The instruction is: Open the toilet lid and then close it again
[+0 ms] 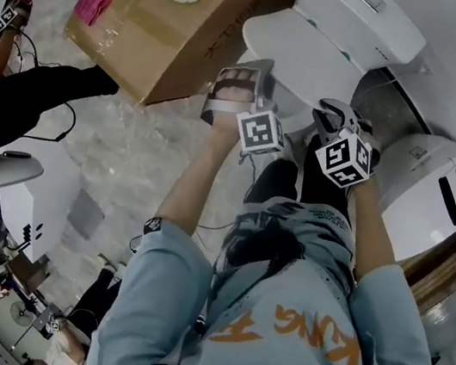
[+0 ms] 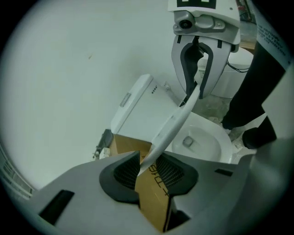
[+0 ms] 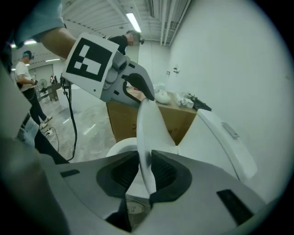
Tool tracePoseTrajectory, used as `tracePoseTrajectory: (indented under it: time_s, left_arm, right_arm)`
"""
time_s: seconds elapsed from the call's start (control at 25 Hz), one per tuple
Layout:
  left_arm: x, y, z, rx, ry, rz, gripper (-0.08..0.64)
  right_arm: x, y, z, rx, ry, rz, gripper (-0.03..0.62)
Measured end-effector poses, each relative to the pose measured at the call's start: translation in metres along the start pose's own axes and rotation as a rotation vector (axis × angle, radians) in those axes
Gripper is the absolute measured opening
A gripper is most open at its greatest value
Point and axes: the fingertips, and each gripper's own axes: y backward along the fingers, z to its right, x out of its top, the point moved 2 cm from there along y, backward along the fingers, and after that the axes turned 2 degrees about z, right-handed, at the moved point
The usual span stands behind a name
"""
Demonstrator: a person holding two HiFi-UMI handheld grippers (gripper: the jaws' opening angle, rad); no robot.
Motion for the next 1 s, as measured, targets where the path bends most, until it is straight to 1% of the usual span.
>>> tracePoseTrajectory:
  time_s: [0.12,0.16,0.28,0.32,0.44,0.48,0.6,0.76,0.92,1.0]
  left_arm:
    - [-0.030,0.003,0.044,-0.049,-0.027,-0.043,0.133]
    - [-0.040,0.005,0.060,-0.072,-0.026,-0.061,0.137]
    - [-0.065,0.002,0.106,-0.151,0.031,-0.083,0.147]
    - [-0.075,-0.002,0.121,-0.160,0.024,-0.092,0.150]
    - [-0.105,-0.014,0.156,-0.137,-0.087,-0.158,0.155]
    - [-0.114,-0.019,0.166,-0.129,-0.103,-0.177,0.161]
    - [-0.134,-0.037,0.202,-0.137,-0.081,-0.202,0.175]
    - [-0.156,-0.056,0.240,-0.138,-0.107,-0.237,0.190]
    - [-0.171,-0.078,0.277,-0.177,-0.112,-0.250,0.207]
    - [-0.178,-0.091,0.294,-0.198,-0.116,-0.256,0.213]
  right_arm:
    - [-0.013,-0.018,-0.039,0.060,0.048,-0.046,0.109]
    - [-0.019,-0.024,-0.052,0.086,0.061,-0.060,0.114]
    - [-0.035,-0.052,-0.086,0.136,0.115,-0.104,0.117]
    - [-0.042,-0.063,-0.096,0.142,0.137,-0.119,0.118]
    - [-0.063,-0.088,-0.124,0.162,0.202,-0.146,0.129]
    - [-0.070,-0.096,-0.131,0.169,0.220,-0.150,0.131]
    - [-0.092,-0.123,-0.150,0.191,0.264,-0.168,0.135]
    - [-0.118,-0.150,-0.174,0.223,0.338,-0.184,0.138]
    - [-0.144,-0.174,-0.191,0.267,0.388,-0.205,0.140]
    - [-0.158,-0.188,-0.197,0.287,0.402,-0.230,0.138]
